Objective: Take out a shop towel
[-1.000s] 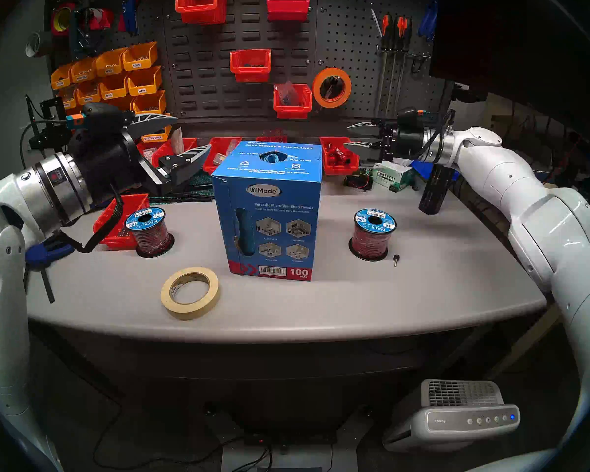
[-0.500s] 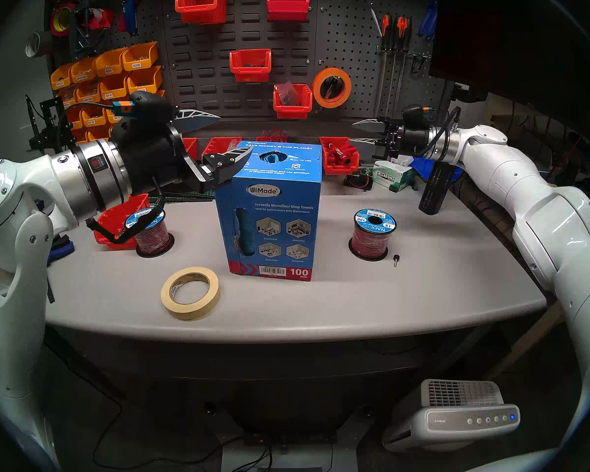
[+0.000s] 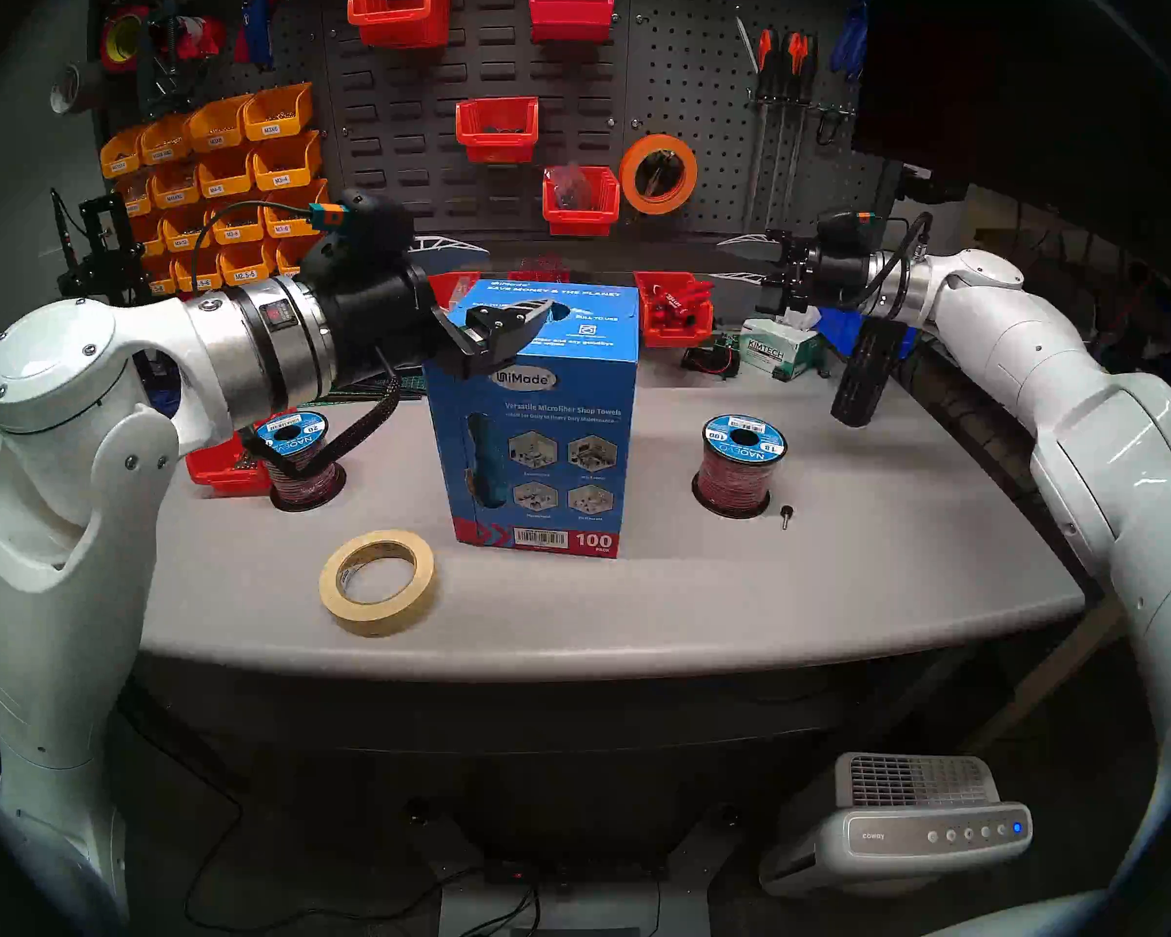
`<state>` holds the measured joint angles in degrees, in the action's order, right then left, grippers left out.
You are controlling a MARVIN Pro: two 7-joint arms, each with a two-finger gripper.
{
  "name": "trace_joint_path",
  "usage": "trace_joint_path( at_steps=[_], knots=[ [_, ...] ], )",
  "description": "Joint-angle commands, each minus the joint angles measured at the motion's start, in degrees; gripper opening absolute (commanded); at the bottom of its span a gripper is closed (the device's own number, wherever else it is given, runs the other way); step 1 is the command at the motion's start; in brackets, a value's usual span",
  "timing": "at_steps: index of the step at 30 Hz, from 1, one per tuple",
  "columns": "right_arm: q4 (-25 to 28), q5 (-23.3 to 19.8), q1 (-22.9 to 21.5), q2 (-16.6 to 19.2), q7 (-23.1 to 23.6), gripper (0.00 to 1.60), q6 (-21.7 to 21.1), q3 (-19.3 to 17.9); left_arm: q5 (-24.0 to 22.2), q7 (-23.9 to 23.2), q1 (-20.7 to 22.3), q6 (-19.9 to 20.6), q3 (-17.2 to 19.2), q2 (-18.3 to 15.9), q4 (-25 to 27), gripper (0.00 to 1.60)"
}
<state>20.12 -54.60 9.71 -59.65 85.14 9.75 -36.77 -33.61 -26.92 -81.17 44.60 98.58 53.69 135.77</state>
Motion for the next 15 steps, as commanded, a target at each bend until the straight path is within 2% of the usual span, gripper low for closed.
trace_joint_path(
  at_steps=[1, 10, 15],
  knots=[
    [2.91, -1.43, -5.59, -0.04, -0.14, 1.6, -0.73, -2.03, -0.31, 2.87, 5.81, 1.48, -2.46, 2.09, -1.88, 1.6],
    [7.75, -2.62, -8.77, -1.93, -0.14, 1.6, -2.92, -5.41, -0.31, 5.56, 7.35, 4.48, -5.01, 3.53, -4.1, 1.6],
    [10.92, -1.97, -10.93, -3.83, -0.14, 1.6, -4.56, -5.36, -0.31, 6.92, 8.23, 6.04, -5.37, 4.04, -4.53, 1.6]
  ],
)
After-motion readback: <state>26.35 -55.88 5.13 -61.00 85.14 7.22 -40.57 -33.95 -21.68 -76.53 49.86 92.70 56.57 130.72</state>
